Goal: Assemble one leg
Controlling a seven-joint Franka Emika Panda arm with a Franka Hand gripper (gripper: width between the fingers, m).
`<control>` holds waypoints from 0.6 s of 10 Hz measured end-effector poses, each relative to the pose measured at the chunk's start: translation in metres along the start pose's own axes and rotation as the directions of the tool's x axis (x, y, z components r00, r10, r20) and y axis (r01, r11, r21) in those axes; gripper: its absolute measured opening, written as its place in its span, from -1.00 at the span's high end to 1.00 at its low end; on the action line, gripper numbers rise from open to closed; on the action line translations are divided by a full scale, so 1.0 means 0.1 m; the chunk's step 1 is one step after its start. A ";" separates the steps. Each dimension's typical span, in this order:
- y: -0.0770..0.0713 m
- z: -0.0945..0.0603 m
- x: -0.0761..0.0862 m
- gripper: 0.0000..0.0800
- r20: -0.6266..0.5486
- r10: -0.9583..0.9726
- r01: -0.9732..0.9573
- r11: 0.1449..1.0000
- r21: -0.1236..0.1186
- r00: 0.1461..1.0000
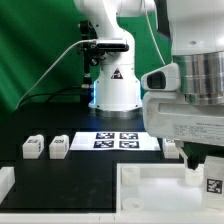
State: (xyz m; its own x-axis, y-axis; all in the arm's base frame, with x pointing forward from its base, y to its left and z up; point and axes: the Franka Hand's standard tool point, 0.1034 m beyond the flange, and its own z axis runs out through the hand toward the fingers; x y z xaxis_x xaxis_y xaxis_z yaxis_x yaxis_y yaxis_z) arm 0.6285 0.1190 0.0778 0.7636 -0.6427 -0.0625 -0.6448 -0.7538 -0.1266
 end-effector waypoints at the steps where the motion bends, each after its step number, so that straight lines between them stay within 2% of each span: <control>1: 0.00 0.00 0.00 0.05 0.000 -0.005 0.005 1.000 0.000 1.000; 2: 0.01 0.00 0.00 0.05 0.004 0.071 -0.071 0.997 0.001 0.997; 3: 0.00 0.00 -0.01 0.26 0.006 0.197 -0.197 0.980 0.002 0.980; 4: 0.00 0.00 -0.01 0.26 0.008 0.312 -0.312 0.950 0.002 0.950; 6: -0.06 -0.01 -0.02 0.26 0.010 0.658 -0.657 0.753 -0.005 0.753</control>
Offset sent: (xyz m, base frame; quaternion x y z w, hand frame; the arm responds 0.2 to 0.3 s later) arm 0.0000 0.0000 0.0000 0.0000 0.0000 0.2667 0.9638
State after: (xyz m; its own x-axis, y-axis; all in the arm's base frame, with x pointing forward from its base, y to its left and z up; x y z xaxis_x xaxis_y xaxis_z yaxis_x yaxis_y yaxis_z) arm 0.6307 0.1249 0.0798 0.1516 -0.9785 -0.1399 -0.9880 -0.1461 -0.0494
